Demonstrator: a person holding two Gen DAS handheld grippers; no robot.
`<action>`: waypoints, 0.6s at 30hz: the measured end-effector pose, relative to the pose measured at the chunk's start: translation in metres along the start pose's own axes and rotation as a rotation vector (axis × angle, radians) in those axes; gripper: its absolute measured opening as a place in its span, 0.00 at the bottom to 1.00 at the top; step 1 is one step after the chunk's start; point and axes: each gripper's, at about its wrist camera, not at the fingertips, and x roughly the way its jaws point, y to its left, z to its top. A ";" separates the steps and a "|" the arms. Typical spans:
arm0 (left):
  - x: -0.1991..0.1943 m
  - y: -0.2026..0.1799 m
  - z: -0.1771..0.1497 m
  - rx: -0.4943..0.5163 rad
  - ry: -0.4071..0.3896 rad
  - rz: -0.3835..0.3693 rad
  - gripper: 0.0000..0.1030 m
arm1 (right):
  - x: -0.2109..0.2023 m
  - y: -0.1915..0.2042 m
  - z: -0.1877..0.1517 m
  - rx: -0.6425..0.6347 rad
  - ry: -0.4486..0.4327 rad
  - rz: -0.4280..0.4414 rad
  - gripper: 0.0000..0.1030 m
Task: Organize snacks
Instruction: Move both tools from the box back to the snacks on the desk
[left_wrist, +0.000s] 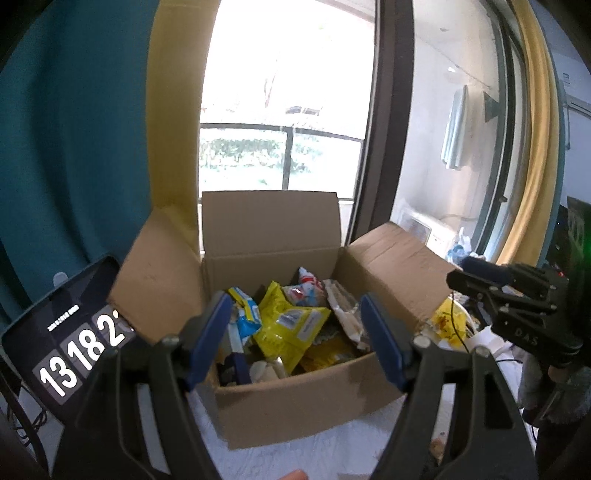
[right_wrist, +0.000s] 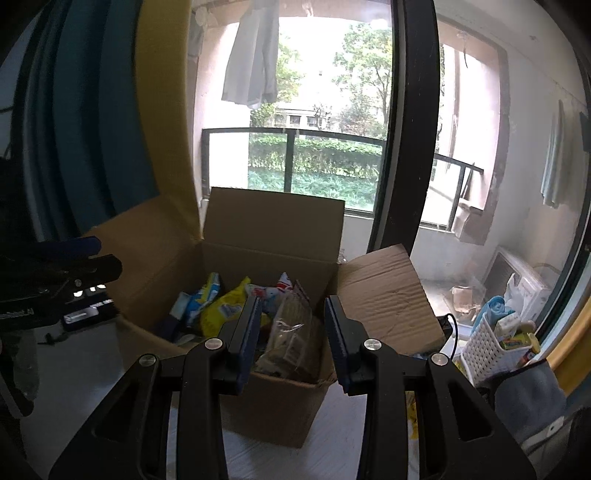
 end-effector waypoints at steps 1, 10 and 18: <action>-0.004 -0.002 -0.001 0.004 -0.003 0.000 0.72 | -0.005 0.001 -0.001 0.000 -0.001 0.004 0.36; -0.030 -0.015 -0.016 0.022 -0.002 -0.013 0.72 | -0.040 0.005 -0.019 0.032 0.002 0.039 0.37; -0.041 -0.032 -0.040 0.058 0.030 -0.032 0.72 | -0.063 0.002 -0.035 0.075 0.010 0.081 0.37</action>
